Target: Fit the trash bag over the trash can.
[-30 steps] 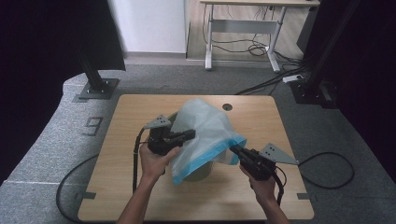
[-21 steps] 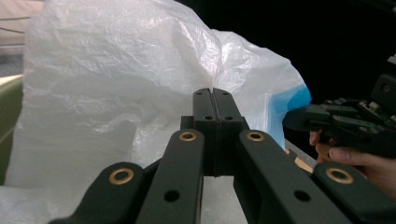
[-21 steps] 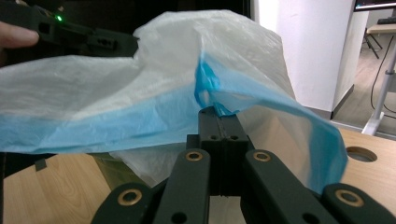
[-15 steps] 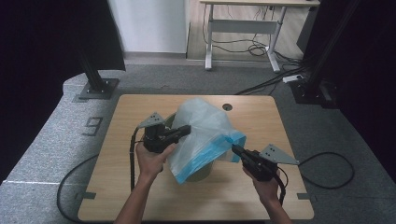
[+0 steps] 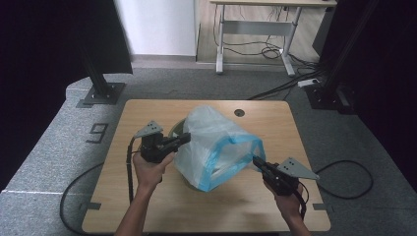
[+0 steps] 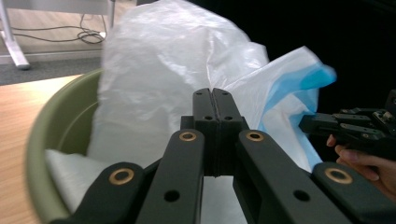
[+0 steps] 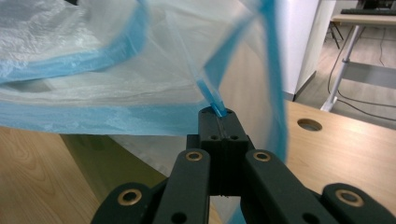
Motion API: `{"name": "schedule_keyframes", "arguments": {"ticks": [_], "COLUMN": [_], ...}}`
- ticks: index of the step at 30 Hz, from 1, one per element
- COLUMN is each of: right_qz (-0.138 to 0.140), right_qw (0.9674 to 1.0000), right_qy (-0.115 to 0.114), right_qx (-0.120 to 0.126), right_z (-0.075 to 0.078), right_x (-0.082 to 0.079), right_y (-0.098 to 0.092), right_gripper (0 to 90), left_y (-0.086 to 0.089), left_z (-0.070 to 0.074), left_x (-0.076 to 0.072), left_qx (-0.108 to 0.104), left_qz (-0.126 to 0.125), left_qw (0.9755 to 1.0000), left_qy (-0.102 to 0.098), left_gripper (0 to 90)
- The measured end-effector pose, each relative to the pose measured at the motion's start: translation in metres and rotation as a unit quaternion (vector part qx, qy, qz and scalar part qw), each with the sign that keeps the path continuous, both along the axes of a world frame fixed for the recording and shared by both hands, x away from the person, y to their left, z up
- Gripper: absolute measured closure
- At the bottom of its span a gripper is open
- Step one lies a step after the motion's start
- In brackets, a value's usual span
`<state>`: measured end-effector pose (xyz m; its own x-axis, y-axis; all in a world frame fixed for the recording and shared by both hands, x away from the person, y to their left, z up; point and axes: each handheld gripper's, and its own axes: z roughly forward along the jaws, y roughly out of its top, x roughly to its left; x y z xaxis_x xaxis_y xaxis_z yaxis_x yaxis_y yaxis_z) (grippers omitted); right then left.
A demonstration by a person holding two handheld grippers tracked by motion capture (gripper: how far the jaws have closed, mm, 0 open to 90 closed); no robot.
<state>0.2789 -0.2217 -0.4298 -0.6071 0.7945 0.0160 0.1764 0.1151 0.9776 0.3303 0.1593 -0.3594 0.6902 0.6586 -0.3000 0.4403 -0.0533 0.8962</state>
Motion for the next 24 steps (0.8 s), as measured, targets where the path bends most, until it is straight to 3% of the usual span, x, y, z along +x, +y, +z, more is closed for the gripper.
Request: {"name": "schedule_keyframes", "arguments": {"ticks": [10, 18, 24], "right_qz": [-0.009, -0.001, 0.023], "right_qw": [0.9999, 0.9999, 0.9991], "right_qy": [0.012, 0.014, 0.019], "right_qx": [0.005, 0.004, 0.029], "right_z": [-0.008, -0.011, -0.012], "right_x": [-0.001, -0.006, -0.015], "right_y": [-0.01, -0.011, -0.016], "right_gripper": [88.9, 88.9, 88.8], "left_y": [0.03, 0.044, 0.051], "left_z": [-0.009, -0.012, -0.015], "left_x": [-0.004, -0.011, -0.021], "left_qx": [-0.017, -0.011, -0.01], "left_qz": [0.019, 0.033, 0.021], "left_qw": [0.9997, 0.9994, 0.9997], "left_qy": [0.008, 0.004, -0.002], "left_gripper": [90.0, 90.0, 90.0]}}
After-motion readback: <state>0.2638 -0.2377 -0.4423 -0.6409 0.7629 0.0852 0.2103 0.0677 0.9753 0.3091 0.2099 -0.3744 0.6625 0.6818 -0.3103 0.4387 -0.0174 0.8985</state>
